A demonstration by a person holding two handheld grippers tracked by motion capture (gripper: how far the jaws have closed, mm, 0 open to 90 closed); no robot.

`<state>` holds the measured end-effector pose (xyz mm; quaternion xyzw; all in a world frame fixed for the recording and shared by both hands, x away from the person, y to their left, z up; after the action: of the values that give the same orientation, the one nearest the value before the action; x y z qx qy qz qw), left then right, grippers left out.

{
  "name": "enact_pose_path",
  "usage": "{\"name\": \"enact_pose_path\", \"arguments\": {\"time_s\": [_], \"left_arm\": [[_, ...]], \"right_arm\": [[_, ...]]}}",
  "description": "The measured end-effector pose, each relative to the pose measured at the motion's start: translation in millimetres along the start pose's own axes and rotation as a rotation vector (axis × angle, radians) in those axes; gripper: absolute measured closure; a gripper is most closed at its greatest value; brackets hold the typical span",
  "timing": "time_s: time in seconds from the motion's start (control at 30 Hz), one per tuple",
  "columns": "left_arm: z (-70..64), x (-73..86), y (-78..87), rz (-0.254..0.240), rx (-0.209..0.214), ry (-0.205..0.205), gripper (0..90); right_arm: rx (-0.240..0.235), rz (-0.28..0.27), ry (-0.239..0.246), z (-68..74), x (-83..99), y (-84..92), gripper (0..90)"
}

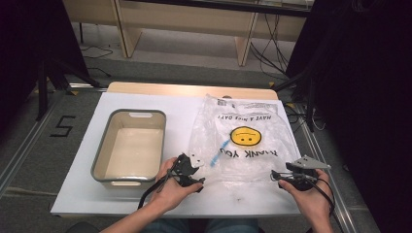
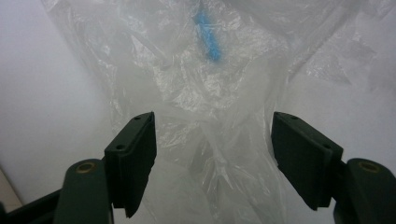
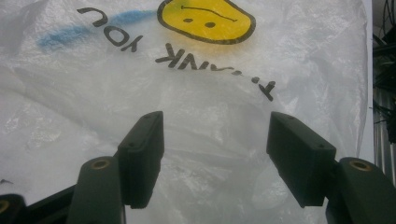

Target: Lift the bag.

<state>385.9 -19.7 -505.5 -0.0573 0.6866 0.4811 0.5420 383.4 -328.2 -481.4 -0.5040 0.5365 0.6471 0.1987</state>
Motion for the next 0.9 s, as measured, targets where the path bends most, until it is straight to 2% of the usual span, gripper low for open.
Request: {"name": "enact_pose_path", "arguments": {"time_s": [0.27, 0.37, 0.53, 0.57, 0.67, 0.7, 0.73, 0.77, 0.8, 0.83, 0.9], "left_arm": [[0.8, 1.0, -0.4, 0.019, -0.010, 0.013, 31.9], [0.6, 2.5, -0.8, 0.045, -0.019, 0.016, 31.8], [-1.1, 6.6, -2.6, 0.066, -0.006, 0.039, 31.6], [-0.8, 9.5, -3.5, 0.080, -0.002, 0.047, 31.5], [-0.2, 12.4, -3.8, 0.095, 0.001, 0.050, 31.5], [-0.8, 15.0, -4.2, 0.106, 0.006, 0.055, 31.4], [-0.8, 15.0, -4.2, 0.106, 0.006, 0.055, 31.4], [-1.9, 16.9, -4.6, 0.116, 0.013, 0.058, 31.2], [-1.9, 16.9, -4.6, 0.116, 0.013, 0.058, 31.2], [-2.7, 18.3, -4.0, 0.127, 0.025, 0.058, 31.1], [-3.9, 19.0, -3.2, 0.131, 0.030, 0.062, 31.0]], "right_arm": [[0.001, 0.017, -0.023, -5.2, 4.3, 1.4, 35.5], [0.003, 0.031, -0.035, -8.8, 8.4, 4.6, 34.2], [0.003, 0.051, -0.054, -13.2, 13.2, 10.2, 31.9], [0.002, 0.073, -0.062, -14.6, 17.4, 12.7, 30.6], [-0.002, 0.092, -0.056, -15.7, 22.1, 13.7, 30.0], [-0.011, 0.118, -0.060, -14.8, 26.9, 13.7, 29.2], [-0.011, 0.118, -0.060, -14.8, 26.9, 13.7, 29.2], [-0.022, 0.146, -0.059, -13.7, 31.4, 13.2, 28.3], [-0.022, 0.146, -0.059, -13.7, 31.4, 13.2, 28.3], [-0.028, 0.173, -0.060, -12.8, 35.9, 12.5, 27.9], [-0.035, 0.195, -0.058, -12.4, 39.6, 11.9, 27.5]]}}
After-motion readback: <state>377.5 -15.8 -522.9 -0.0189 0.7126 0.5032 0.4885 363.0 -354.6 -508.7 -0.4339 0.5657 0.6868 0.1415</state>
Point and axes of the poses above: each handheld gripper's, and its own axes: y roughly backward along the jaws, x roughly out of its underside, z roughly to its left, the point moved 7 cm from there along -y, roughly forward along the jaws, and after that the axes turned 12 degrees about -z, right-handed, at the moved point
